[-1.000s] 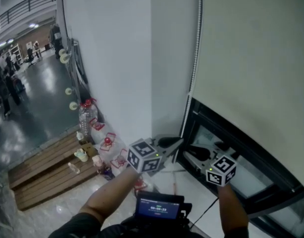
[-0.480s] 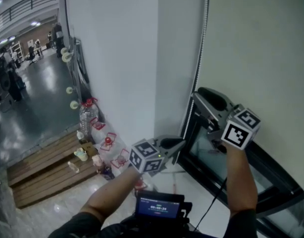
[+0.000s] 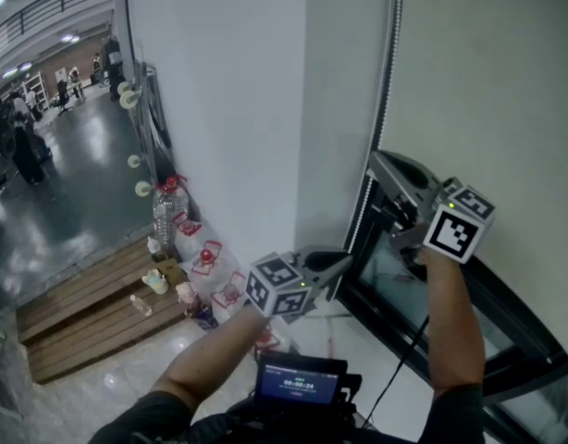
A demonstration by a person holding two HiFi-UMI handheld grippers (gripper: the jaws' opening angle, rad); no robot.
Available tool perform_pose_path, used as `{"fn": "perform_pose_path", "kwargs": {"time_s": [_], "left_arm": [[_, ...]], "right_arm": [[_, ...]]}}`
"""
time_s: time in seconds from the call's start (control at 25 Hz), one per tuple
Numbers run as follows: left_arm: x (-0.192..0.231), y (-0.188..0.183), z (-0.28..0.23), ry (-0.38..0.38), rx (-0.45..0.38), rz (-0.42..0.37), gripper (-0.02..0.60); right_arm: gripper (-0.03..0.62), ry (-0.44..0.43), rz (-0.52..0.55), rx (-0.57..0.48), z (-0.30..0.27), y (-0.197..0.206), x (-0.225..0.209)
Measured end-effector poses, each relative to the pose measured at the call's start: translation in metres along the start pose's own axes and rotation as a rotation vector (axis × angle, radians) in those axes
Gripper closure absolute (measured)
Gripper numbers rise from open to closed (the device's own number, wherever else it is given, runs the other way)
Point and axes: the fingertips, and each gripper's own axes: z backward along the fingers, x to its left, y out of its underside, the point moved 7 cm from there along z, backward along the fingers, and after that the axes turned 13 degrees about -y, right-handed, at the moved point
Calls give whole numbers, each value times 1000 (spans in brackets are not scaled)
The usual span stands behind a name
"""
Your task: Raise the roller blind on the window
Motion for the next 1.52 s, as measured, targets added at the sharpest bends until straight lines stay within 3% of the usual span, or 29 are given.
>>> {"fn": "perform_pose_path", "kwargs": {"time_s": [0.24,0.56,0.96,1.08,1.32,1.36,1.44,1.52], "left_arm": [[2,-2,-8,-2,-6,-1,586],[4,13,-12,1,19,7,586],[19,100,-6,-11,172,83,586],[22,120,-5,-20,216,72,586],[21,135,0,-14,178,175,585],[23,134,2,-26,178,180,578],[25,126,10,-25,177,171,497],[24,107,22,15,144,172,465]], "right_arm": [[588,43,94,54,2,-4,1],[588,78,103,67,9,11,2],[589,88,12,169,24,99,5],[588,96,-29,182,28,120,9],[588,93,-43,150,35,133,14],[588,94,-43,152,36,133,13],[588,102,-44,155,38,132,11],[588,112,-46,152,40,132,11]]}}
